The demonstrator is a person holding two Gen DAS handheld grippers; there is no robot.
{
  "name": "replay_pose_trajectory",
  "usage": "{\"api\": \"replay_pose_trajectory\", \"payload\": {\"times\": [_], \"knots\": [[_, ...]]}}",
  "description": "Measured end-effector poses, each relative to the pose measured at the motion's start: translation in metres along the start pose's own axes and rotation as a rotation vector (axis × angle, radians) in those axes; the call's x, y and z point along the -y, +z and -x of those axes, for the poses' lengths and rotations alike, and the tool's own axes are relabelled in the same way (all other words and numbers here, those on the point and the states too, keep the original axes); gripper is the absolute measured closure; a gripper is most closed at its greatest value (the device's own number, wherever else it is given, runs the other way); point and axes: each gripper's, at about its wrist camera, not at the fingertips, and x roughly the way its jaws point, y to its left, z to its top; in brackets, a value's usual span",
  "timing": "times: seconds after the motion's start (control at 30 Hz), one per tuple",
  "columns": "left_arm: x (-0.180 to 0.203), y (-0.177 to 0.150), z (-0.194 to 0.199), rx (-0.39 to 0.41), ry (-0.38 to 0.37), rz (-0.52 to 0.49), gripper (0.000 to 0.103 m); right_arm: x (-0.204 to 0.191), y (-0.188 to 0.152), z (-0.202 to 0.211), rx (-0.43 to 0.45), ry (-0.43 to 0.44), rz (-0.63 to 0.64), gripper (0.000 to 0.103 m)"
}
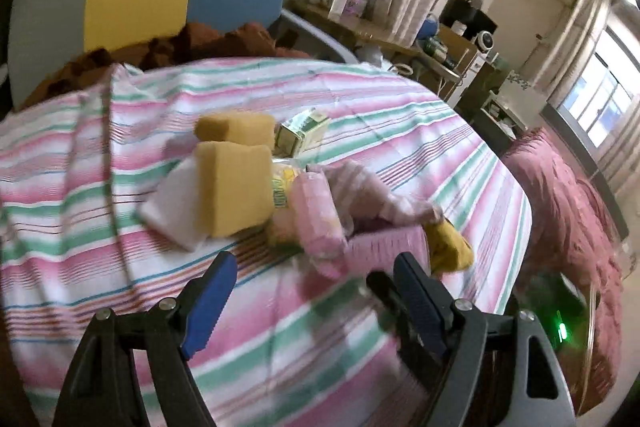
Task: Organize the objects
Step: 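Grasp the pink plastic cup with the right tool while the left tool grasps a pink hair roller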
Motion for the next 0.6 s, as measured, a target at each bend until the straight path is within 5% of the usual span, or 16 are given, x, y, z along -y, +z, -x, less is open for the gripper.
{"api": "replay_pose_trajectory", "payload": {"times": [0.33,0.37,0.43,0.6], "knots": [[-0.009,0.023,-0.075,-0.113,-0.074,0.128,0.023,0.005,-0.003,-0.003,-0.004,0.047,-0.019,0.074],[-0.007,0.024,-0.078,-0.110,-0.071,0.111,0.025,0.005,-0.002,-0.003,-0.003,0.046,-0.018,0.074],[-0.005,0.023,-0.081,-0.102,-0.050,0.077,0.050,0.004,-0.003,-0.004,0.000,0.046,-0.017,0.074],[-0.011,0.016,-0.068,-0.060,-0.021,0.017,0.058,0.004,-0.004,-0.005,-0.004,0.044,-0.017,0.074]]}}
